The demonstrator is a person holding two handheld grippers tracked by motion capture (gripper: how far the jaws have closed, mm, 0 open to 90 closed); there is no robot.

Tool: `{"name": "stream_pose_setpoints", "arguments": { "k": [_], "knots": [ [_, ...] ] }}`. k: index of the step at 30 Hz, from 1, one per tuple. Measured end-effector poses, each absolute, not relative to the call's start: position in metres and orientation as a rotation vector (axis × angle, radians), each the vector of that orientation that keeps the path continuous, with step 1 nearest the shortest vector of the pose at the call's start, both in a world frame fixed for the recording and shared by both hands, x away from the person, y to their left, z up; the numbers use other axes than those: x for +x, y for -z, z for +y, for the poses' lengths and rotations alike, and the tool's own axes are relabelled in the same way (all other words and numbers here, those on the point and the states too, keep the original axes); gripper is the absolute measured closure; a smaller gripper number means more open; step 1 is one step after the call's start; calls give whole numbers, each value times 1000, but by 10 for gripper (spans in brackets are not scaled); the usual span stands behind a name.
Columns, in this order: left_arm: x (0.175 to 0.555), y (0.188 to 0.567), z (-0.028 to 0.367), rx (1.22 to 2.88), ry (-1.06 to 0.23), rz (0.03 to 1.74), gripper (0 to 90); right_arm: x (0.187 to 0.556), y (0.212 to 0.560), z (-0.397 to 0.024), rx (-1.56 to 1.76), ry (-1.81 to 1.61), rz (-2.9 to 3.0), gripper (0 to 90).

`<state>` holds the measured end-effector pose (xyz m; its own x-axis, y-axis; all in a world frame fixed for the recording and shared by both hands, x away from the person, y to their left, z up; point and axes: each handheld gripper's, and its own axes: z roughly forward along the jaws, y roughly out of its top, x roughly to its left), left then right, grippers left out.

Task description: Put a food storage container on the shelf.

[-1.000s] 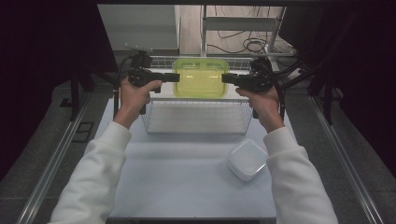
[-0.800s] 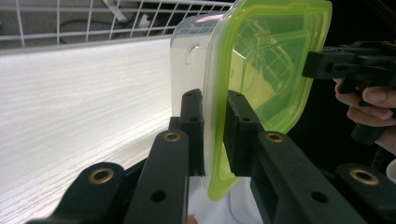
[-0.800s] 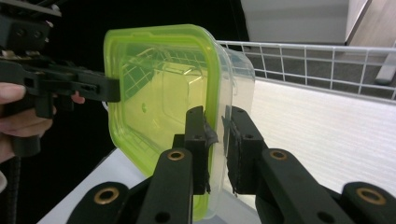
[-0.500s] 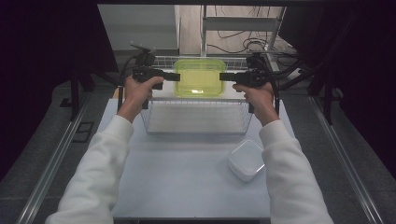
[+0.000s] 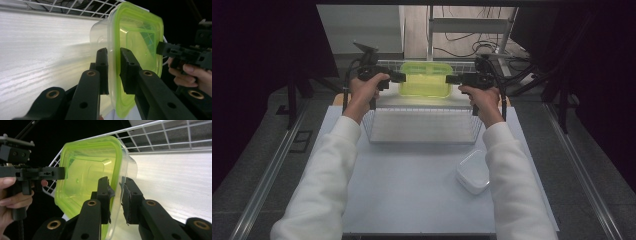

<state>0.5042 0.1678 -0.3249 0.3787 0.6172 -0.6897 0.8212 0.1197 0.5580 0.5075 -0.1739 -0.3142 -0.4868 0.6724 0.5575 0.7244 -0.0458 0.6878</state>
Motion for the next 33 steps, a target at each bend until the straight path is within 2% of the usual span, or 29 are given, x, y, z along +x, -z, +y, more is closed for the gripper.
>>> {"name": "stream_pose_setpoints", "arguments": {
  "k": [5,13,14,17,18,19,21,23,24,28,33],
  "knots": [
    [513,332,167,1544,279,1367,759,517,324,-172,-1639,1579,-2033,724],
    [516,337,168,1538,279,1352,715,523,330,-172,-1668,1601,-1957,705],
    [514,337,167,1557,227,1348,686,523,331,-172,-1676,1607,-1955,686],
    [513,337,164,1569,179,1339,602,522,330,-171,-1702,1605,-1967,649],
    [512,337,163,1569,157,1336,502,521,331,-171,-1729,1610,-1983,557],
    [509,335,160,1588,111,1323,455,520,331,-172,-1741,1623,-1980,516],
    [507,333,158,1593,80,1314,388,519,330,-172,-1748,1631,-1973,486],
    [504,330,157,1585,41,1304,357,515,326,-175,-1750,1682,-1956,426],
    [502,328,157,1575,28,1298,291,511,322,-174,-1752,1719,-1950,388],
    [492,318,158,1558,-70,1263,221,500,314,-170,-1789,1739,-2047,318],
    [478,310,162,1555,-119,1204,182,488,308,-171,-1788,1752,-2141,271]
  ]
}}
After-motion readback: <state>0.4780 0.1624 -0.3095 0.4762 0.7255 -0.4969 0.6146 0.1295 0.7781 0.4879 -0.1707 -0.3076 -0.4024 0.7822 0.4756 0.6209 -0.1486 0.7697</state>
